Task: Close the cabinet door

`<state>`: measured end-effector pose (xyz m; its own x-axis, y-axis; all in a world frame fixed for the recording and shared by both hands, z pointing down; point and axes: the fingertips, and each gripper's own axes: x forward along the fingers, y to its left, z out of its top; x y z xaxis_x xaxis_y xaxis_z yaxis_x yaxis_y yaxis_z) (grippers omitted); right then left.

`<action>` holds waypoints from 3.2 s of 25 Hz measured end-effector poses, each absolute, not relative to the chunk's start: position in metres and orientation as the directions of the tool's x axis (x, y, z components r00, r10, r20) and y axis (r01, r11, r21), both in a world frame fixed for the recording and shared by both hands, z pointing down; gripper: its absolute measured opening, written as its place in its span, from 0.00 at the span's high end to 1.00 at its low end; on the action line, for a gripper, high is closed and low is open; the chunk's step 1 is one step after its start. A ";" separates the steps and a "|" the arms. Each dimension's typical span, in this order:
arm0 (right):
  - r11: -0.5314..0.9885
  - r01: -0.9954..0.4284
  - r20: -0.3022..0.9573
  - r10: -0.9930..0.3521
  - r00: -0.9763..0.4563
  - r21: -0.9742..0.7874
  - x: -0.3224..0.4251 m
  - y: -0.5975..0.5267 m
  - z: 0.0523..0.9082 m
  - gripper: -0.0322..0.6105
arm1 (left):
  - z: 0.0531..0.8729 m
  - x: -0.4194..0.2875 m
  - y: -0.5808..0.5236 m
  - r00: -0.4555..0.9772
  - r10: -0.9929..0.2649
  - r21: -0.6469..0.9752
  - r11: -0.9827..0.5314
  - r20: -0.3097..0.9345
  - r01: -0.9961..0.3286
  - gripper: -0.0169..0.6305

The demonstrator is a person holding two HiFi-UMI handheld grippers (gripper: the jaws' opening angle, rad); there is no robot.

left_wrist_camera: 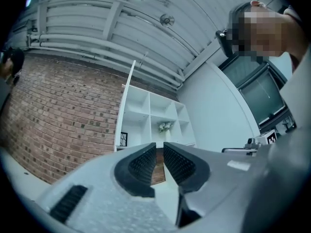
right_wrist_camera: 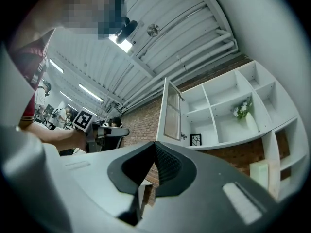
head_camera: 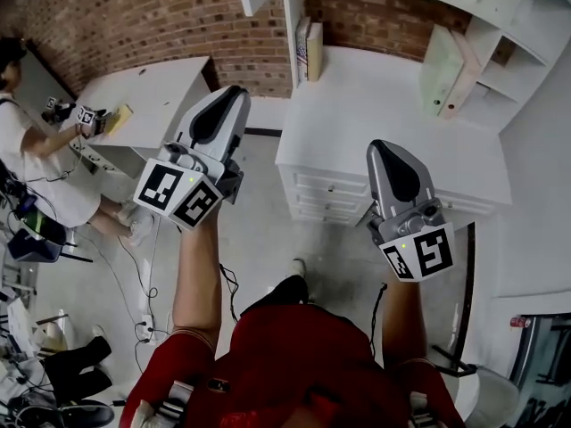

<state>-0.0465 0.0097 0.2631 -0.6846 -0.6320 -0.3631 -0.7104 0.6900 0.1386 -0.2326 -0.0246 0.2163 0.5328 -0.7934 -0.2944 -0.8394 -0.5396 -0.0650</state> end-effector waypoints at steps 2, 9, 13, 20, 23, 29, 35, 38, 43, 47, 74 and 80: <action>0.682 -0.716 -0.356 -0.639 -0.682 0.149 -0.048 -0.005 0.264 0.93 | 0.214 -0.237 -0.045 0.532 -0.791 -0.066 -0.540 -0.303 -0.839 0.88; 0.671 -0.719 -0.333 -0.645 -0.688 0.184 -0.071 -0.051 0.257 0.93 | 0.186 -0.265 -0.121 0.529 -0.789 -0.092 -0.529 -0.312 -0.844 0.80; 0.653 -0.733 -0.323 -0.663 -0.675 0.190 -0.084 -0.082 0.257 0.93 | 0.176 -0.277 -0.169 0.554 -0.774 -0.104 -0.551 -0.306 -0.828 0.77; 0.610 -0.771 -0.327 -0.702 -0.633 0.184 -0.096 -0.131 0.266 0.93 | 0.172 -0.287 -0.229 0.605 -0.728 -0.118 -0.603 -0.323 -0.789 0.75; 0.599 -0.779 -0.316 -0.715 -0.624 0.185 -0.102 -0.147 0.271 0.93 | 0.170 -0.286 -0.242 0.644 -0.686 -0.113 -0.650 -0.339 -0.751 0.71; 0.590 -0.786 -0.291 -0.731 -0.617 0.185 -0.100 -0.175 0.276 0.93 | 0.163 -0.275 -0.247 0.699 -0.619 -0.129 -0.708 -0.359 -0.694 0.72; 0.596 -0.785 -0.296 -0.729 -0.617 0.167 -0.087 -0.200 0.281 0.93 | 0.165 -0.269 -0.248 0.681 -0.624 -0.114 -0.699 -0.383 -0.706 0.72; 0.620 -0.768 -0.304 -0.709 -0.637 0.164 -0.074 -0.213 0.282 0.93 | 0.165 -0.253 -0.249 0.672 -0.637 -0.127 -0.683 -0.379 -0.719 0.71; 0.653 -0.738 -0.322 -0.671 -0.668 0.169 -0.047 -0.234 0.277 0.93 | 0.167 -0.224 -0.251 0.640 -0.670 -0.133 -0.645 -0.376 -0.753 0.70; 0.673 -0.718 -0.343 -0.642 -0.686 0.176 -0.021 -0.251 0.269 0.93 | 0.167 -0.203 -0.255 0.595 -0.703 -0.122 -0.601 -0.389 -0.790 0.70; 0.711 -0.688 -0.331 -0.620 -0.711 0.145 0.140 -0.318 0.265 0.93 | 0.157 -0.059 -0.343 0.394 -0.848 -0.146 -0.366 -0.355 -0.919 0.68; 0.672 -0.725 -0.332 -0.657 -0.677 0.149 0.151 -0.328 0.268 0.93 | 0.161 -0.038 -0.367 0.419 -0.841 -0.182 -0.379 -0.341 -0.908 0.69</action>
<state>0.1506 -0.3276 0.2675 -0.6772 -0.6566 -0.3320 -0.7251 0.6723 0.1492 -0.0379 -0.3672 0.1611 0.4194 -0.8412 -0.3414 -0.9075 -0.3787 -0.1817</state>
